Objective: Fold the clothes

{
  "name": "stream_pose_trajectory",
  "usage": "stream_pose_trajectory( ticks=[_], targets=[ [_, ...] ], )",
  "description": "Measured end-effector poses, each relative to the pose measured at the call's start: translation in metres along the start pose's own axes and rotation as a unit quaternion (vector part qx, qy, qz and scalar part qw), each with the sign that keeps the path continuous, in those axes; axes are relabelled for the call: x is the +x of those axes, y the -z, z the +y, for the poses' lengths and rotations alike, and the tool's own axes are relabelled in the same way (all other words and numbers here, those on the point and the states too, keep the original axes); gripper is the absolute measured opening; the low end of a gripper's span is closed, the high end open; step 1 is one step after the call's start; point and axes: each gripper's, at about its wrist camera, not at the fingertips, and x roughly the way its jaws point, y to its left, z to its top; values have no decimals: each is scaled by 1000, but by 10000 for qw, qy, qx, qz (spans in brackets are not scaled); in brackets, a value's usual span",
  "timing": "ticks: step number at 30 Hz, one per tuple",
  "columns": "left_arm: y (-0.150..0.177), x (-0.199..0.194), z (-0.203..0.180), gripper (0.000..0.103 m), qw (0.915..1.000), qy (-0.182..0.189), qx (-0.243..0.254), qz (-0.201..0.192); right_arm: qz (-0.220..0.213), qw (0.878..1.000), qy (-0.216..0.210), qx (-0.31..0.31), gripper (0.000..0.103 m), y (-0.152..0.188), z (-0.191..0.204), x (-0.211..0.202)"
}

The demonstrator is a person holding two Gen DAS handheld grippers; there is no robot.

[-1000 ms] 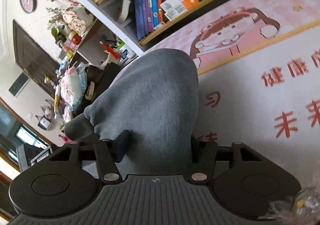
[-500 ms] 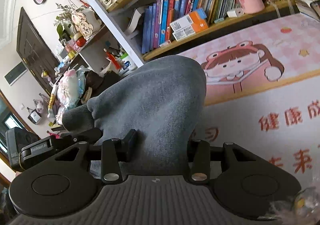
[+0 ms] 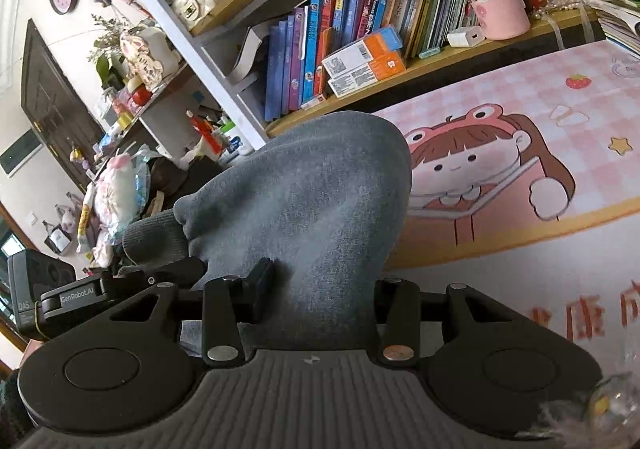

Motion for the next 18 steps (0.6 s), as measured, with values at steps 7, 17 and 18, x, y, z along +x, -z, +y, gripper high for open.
stream_pose_trajectory(
  ticks=[7,17,18],
  targets=[
    [-27,24,11,63,10000,-39,1,58,-7,10000,43,-40,40,-27,-7,23],
    [-65,56,29,63,9999,-151,72,-41,3,10000,36,-18,40,-67,-21,67],
    [-69,60,32,63,9998,-163,60,-63,-2,10000,33,-16,40,-72,-23,72]
  ],
)
